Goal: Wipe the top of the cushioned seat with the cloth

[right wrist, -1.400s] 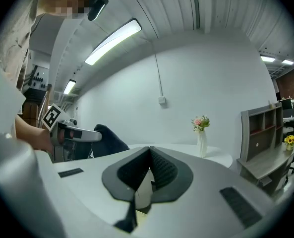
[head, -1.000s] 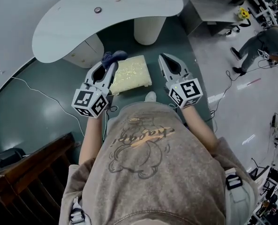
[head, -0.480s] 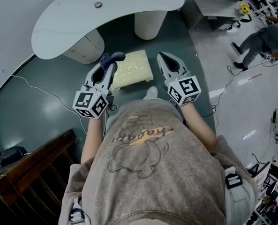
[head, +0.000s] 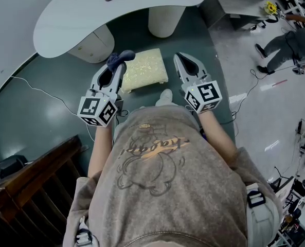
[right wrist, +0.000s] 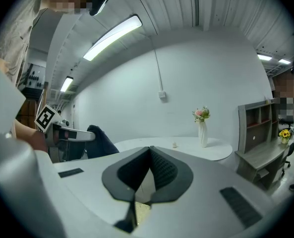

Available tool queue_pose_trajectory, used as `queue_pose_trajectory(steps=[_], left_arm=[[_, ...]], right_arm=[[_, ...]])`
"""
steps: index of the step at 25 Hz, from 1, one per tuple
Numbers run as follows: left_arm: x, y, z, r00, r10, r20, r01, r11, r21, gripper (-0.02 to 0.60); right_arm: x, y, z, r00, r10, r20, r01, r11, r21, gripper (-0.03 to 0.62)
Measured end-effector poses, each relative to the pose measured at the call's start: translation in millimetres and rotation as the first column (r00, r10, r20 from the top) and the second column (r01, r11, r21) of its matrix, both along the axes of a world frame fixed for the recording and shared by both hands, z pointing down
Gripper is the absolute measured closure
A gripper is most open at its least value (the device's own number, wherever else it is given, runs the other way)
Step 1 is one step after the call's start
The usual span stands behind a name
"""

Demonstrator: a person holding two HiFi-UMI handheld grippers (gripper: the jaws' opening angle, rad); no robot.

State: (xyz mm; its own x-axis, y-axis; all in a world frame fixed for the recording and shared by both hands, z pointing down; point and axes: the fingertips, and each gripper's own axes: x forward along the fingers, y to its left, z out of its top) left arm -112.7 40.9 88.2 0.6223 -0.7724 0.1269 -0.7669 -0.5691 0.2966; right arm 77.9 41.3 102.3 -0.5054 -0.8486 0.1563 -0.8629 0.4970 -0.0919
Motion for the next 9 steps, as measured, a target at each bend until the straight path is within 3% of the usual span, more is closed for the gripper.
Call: queue_pose_trajectory(steps=[9], left_arm=[[0.8, 8.1, 4.1, 0.999, -0.011, -0.045, 0.010, 1.000, -0.026, 0.488]], right_arm=[[7.0, 10.2, 1.5, 1.000, 0.003, -0.015, -0.003, 1.000, -0.001, 0.599]])
